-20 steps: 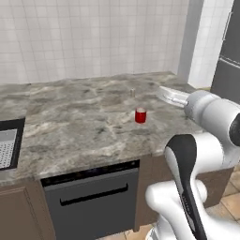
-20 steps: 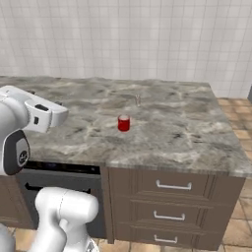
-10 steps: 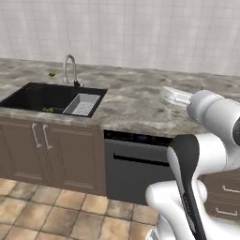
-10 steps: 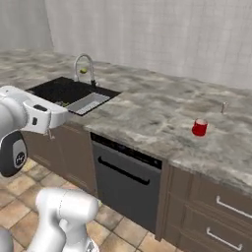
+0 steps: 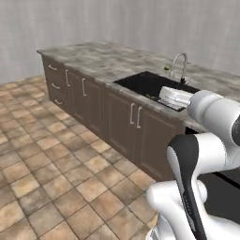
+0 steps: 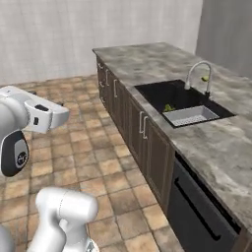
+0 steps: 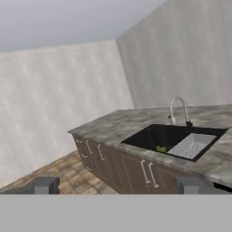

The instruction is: Open the cabinet directly in front. Then move the beer and the mug to the dining counter with the candle on it.

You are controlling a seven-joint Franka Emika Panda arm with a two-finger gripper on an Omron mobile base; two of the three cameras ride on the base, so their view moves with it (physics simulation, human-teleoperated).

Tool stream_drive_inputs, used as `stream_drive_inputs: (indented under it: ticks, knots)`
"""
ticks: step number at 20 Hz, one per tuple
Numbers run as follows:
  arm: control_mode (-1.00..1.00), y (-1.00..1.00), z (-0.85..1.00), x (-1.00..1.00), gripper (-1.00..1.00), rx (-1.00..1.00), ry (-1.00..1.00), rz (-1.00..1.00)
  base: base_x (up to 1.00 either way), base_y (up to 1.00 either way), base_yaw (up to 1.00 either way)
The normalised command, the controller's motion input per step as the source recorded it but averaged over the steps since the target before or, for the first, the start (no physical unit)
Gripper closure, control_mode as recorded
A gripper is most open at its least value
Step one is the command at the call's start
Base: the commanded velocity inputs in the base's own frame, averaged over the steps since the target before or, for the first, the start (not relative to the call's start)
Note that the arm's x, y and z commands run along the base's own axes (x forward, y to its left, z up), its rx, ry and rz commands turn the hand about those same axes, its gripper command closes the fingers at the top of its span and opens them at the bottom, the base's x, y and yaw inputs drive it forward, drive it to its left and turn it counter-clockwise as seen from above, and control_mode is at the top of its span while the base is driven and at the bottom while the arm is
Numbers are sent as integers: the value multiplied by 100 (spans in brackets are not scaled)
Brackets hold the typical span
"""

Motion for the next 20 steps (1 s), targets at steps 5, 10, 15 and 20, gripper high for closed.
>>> stream_drive_inputs:
  ticks: [5,10,15,20]
  knots:
    - [100,0,0,0,-100,0,0,0,0,6,99]
    - [100,0,0,0,-100,0,0,0,28,9,85]
    - [100,0,0,0,-100,0,0,0,99,1,46]
    - [100,0,0,0,-100,0,0,0,100,-10,10]
